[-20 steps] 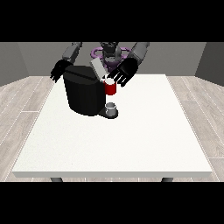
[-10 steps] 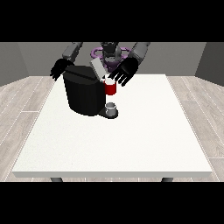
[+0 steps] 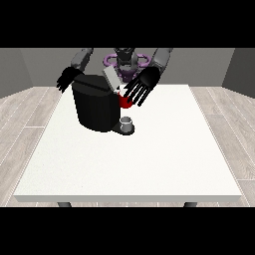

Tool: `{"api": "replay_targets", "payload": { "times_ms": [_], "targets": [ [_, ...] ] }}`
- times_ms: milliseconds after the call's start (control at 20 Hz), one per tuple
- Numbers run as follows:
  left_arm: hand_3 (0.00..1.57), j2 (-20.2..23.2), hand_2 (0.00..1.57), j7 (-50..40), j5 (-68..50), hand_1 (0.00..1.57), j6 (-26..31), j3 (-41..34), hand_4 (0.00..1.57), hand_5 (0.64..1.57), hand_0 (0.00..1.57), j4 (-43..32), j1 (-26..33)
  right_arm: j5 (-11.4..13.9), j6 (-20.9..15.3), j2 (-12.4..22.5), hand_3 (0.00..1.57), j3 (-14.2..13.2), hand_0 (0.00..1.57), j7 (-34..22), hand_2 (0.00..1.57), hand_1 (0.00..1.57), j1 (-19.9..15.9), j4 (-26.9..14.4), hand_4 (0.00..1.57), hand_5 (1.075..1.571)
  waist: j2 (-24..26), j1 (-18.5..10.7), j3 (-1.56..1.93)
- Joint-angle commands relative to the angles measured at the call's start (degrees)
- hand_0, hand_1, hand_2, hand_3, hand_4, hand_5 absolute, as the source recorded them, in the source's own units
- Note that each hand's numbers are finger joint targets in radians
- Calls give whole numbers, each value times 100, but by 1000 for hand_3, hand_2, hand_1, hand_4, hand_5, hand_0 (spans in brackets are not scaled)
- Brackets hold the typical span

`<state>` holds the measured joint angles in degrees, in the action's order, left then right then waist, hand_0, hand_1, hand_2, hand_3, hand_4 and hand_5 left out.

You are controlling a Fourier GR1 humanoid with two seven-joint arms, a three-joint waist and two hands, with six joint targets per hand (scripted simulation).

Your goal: Insert the coffee pod into the coffee machine and close the lid

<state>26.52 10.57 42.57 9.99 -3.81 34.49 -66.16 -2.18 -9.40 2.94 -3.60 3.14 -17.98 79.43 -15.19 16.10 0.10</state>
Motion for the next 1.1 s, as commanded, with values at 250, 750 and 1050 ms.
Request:
{"api": "replay_targets", "payload": {
  "times_ms": [250, 750, 1050],
  "targets": [
    [0, -172, 0, 3, 69, 0, 250, 87, 0, 1571, 0, 153, 30, -83, -140, 53, 0, -265, 0, -31, 0, 0, -192, -410, 387, 1571, 235, -373, -9],
    [0, -885, 0, -230, -235, 0, 224, -53, 0, 1571, 0, 438, 713, -156, 27, 73, 0, -357, 0, 393, 0, 0, 639, -765, 383, 1571, 1131, -743, -8],
    [0, -1338, 0, 155, -1566, 0, 182, -1193, 249, 1571, 0, 390, 1349, -272, -1, -31, 0, -436, 0, 459, 0, 0, 1127, -634, 424, 1571, 1738, -1069, -16]
  ]
}}
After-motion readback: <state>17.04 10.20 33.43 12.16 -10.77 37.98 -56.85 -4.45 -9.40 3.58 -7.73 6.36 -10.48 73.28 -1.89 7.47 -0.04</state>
